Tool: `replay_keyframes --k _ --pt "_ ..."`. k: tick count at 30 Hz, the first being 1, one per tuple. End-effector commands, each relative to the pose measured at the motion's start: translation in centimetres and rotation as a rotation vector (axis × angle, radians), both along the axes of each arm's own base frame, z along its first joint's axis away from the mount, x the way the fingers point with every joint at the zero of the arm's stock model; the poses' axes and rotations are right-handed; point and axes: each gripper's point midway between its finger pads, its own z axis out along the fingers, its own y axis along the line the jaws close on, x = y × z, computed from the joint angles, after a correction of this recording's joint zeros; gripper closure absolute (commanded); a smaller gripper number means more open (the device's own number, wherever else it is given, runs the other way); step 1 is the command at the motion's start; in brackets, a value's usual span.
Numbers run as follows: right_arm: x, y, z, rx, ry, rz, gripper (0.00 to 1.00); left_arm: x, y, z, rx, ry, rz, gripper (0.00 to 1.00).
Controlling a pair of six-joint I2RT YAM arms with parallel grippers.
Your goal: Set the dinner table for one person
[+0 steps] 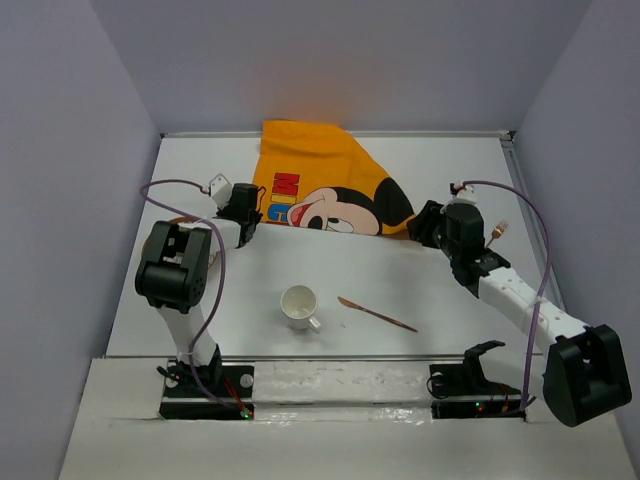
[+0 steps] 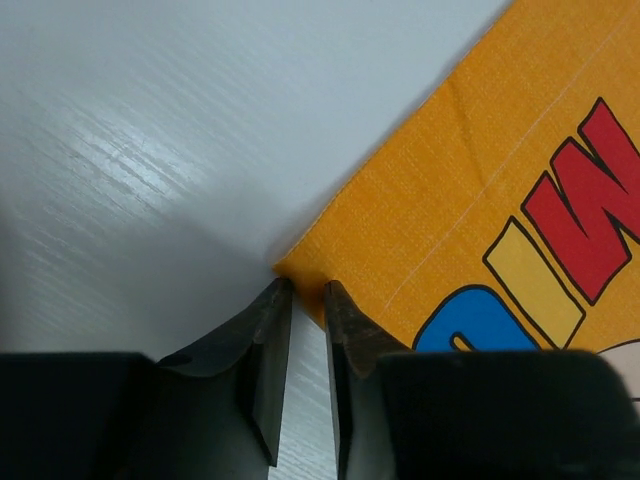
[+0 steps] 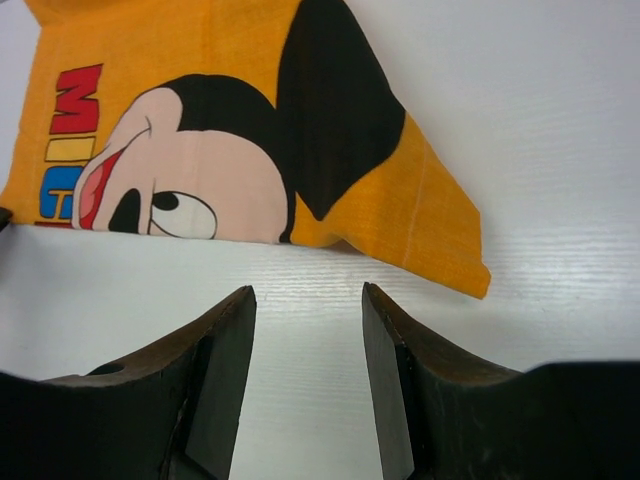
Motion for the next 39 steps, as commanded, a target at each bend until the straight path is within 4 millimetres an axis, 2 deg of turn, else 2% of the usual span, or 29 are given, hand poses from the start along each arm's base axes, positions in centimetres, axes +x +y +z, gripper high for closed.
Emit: replay_keyframes --k 1,5,10,11,12,17,22,23,27,28,29,32,34,39 --pt "-0.2 -1.8 -0.6 0.009 0.008 -0.119 0.48 1.9 0.8 1.8 0.021 -0.07 0.054 0.74" --pt "-0.4 -2.4 -1.0 0.03 0.023 -0.14 0.44 2.4 1.1 2.1 0.022 -0.088 0.069 0.76" --pt "-0.5 -2.4 -1.0 0.035 0.025 -0.144 0.44 2.8 1.3 2.0 0.031 -0.095 0.061 0.9" --pt "-0.4 -2.5 -1.1 0.034 0.026 -0.152 0.41 2.9 1.3 2.0 0.029 -0.098 0.056 0.93" --pt "-0.3 -3.0 -1.2 0.041 0.032 -0.173 0.39 3.0 1.2 2.1 0.019 -0.098 0.04 1.0" --pt "0.6 -3.7 -2.2 0.148 0.091 -0.239 0.36 3.1 0.2 4.8 0.01 -0.155 -0.038 1.0" --pt "1.4 -1.1 -1.8 0.293 0.113 -0.165 0.36 2.4 -0.1 8.5 -0.001 -0.241 -0.059 1.0" --pt "1.4 0.2 -1.4 0.362 0.119 -0.117 0.36 2.3 -0.3 9.0 -0.009 -0.255 -0.063 1.0" --pt "0.6 1.8 -1.5 0.487 0.143 -0.078 0.33 1.9 -1.1 10.7 -0.006 -0.29 -0.082 1.0" --pt "0.3 1.9 -1.2 0.509 0.131 -0.073 0.33 1.6 -1.0 11.5 -0.013 -0.309 -0.078 1.0" --pt "-0.1 2.2 -1.3 0.535 0.128 -0.058 0.32 1.2 -0.8 11.5 -0.013 -0.312 -0.067 1.0" --pt "-0.3 1.9 -1.8 0.551 0.127 -0.083 0.3 0.2 -0.3 13.2 -0.023 -0.354 -0.049 1.0" --pt "0.0 1.6 -2.9 0.542 0.151 -0.116 0.29 -0.2 -0.4 14.6 -0.04 -0.389 -0.054 1.0" --pt "1.3 1.7 -4.2 0.58 0.178 -0.156 0.28 -1.6 -0.5 16.3 -0.074 -0.432 -0.064 1.0"
